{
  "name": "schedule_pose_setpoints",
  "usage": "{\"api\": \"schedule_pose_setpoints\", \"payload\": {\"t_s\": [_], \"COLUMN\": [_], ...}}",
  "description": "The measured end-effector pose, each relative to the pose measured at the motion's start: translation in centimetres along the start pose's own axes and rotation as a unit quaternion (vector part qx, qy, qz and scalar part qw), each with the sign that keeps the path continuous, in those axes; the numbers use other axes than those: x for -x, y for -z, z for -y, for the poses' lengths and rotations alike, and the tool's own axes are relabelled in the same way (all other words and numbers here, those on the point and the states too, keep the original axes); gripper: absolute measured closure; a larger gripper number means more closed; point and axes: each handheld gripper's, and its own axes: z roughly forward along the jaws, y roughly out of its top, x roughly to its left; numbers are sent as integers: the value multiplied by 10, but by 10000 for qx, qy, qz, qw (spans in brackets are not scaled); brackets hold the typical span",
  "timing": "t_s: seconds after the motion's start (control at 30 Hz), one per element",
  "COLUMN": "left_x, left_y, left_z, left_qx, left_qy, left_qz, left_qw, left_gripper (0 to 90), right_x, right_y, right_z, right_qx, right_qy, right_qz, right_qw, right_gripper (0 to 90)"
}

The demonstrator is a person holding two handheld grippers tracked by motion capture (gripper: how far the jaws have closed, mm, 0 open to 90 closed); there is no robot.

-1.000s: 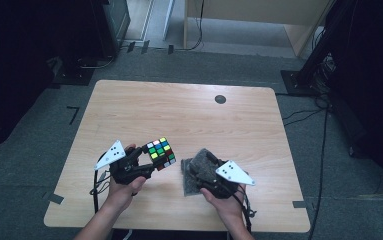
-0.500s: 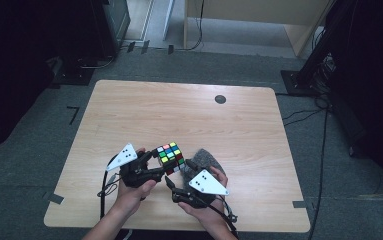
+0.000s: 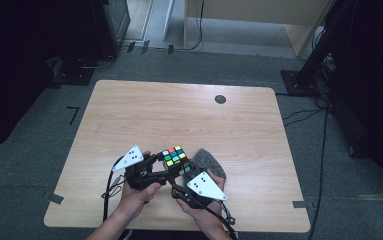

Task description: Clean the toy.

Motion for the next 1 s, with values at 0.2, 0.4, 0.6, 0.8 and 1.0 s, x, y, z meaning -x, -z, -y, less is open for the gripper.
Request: {"api": "schedule_pose_setpoints", "payload": {"t_s": [0.2,0.4,0.6,0.8,1.0], "left_x": [-2,-5,-21,-28,-18], "left_y": [0,11,27,19,6], "left_z": [-1,-8,-13,2,16], "left_qx": [3,371,596,-136,-576], "left_qy": [-27,-137,-601,-1770,-2628], "left_qz": [141,194,-103,-661,-762], "left_qw": [9999,9990,9964,9819,9601], "left_gripper": [315,259,210,170,160], "right_x": [0,9,31,58,63], "right_y": [2,5,11,18,16], "right_z": [-3,-3,-7,-18,-22], "right_qx": [-96,-228,-447,-681,-978], "right_qy": [94,71,-37,-406,-632], "right_qz": [32,107,14,-233,-516], "right_qw": [9999,9997,9990,9966,9919], "right_gripper": [347,348,348,347,346]}}
